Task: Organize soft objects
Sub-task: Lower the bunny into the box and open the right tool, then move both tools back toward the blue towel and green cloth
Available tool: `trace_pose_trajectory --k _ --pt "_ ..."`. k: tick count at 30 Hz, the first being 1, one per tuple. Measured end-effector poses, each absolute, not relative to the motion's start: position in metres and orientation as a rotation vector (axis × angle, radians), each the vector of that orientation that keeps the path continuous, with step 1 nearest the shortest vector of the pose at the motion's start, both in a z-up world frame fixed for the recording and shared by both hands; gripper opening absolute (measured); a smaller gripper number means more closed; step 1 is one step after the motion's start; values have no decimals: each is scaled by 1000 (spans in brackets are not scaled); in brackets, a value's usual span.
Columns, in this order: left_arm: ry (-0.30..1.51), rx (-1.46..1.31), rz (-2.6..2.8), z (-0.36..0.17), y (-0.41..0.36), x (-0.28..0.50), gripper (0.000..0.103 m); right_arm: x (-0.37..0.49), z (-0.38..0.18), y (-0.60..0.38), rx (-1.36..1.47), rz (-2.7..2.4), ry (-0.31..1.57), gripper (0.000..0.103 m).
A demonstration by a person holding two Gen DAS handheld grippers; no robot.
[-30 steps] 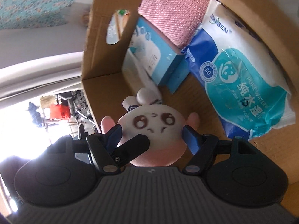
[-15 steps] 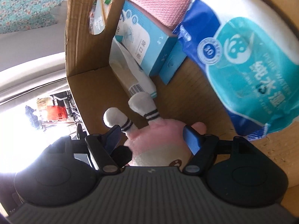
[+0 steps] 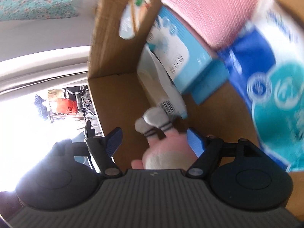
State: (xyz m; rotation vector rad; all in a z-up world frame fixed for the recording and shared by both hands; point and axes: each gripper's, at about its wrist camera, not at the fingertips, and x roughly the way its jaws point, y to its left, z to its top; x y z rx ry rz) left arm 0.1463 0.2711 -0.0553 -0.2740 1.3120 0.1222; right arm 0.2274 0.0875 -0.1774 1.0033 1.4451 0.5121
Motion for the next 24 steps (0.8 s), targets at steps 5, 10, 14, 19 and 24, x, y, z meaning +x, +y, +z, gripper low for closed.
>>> trace_pose_trajectory --k 5,10,14,19,24 --pt "1287 -277 138 -51 267 144 83 237 -161 73 996 542 1393 77" --pt "1242 -286 148 -40 259 142 83 234 -134 50 991 619 1307 77" --pt "1209 -321 147 -33 248 140 83 225 -107 21 971 689 1215 80" --pt "1185 -356 129 -24 219 141 83 217 -79 -30 942 729 1132 81" --pt "1175 -359 86 -20 177 148 83 207 -64 -95 921 691 1094 82"
